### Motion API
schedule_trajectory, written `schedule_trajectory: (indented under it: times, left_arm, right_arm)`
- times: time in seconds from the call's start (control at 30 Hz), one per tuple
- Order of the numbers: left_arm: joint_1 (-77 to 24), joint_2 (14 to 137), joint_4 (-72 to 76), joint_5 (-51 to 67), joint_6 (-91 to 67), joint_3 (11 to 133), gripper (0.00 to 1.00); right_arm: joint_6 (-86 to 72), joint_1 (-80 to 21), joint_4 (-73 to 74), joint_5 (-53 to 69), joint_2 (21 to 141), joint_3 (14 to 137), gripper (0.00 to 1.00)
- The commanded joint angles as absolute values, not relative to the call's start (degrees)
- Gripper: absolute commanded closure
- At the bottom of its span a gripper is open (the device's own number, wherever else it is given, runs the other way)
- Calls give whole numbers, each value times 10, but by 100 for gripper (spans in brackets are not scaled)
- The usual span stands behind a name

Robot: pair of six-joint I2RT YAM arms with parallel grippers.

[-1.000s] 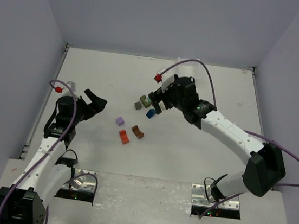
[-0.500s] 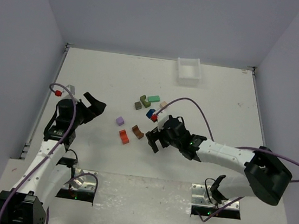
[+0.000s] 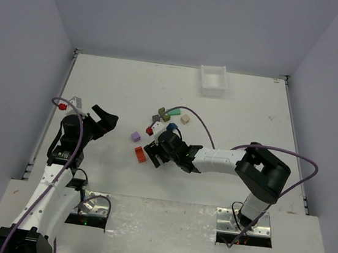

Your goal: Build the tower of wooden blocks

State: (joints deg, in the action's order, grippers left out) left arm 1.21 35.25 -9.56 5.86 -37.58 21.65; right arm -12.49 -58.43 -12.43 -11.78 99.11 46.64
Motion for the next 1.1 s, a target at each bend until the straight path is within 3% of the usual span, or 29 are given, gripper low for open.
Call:
schedule_trajectory:
  times: [0.0, 0.2, 0.37, 0.53, 0.67, 0.8, 0.9, 1.07]
  left_arm:
    - [11, 349, -83, 54, -375, 216, 0]
    - [11, 352, -83, 54, -375, 215, 0]
    - [11, 352, -91, 36, -379, 216, 0]
    - [11, 347, -95, 32, -381, 217, 0]
    - [11, 339, -97, 33, -381, 218, 0]
    - [11, 333, -83, 66, -374, 216, 0]
    - [11, 323, -40, 155, -361, 207, 0]
    - [8, 299, 114, 362, -375, 174, 0]
  right_arm:
    - [-137, -586, -143, -137, 1008, 500, 23]
    - [-142, -586, -128, -149, 1033, 519, 40]
    - [-152, -586, -98, -155, 1059, 542, 47]
    - [-166, -586, -110, -145, 1053, 535, 77]
    - [-184, -586, -124, -141, 1026, 512, 85]
    - [-206, -583, -131, -120, 991, 495, 86]
    - [-249, -557, -136, -38, 950, 471, 86]
    - [-340, -462, -201, 251, 890, 428, 88]
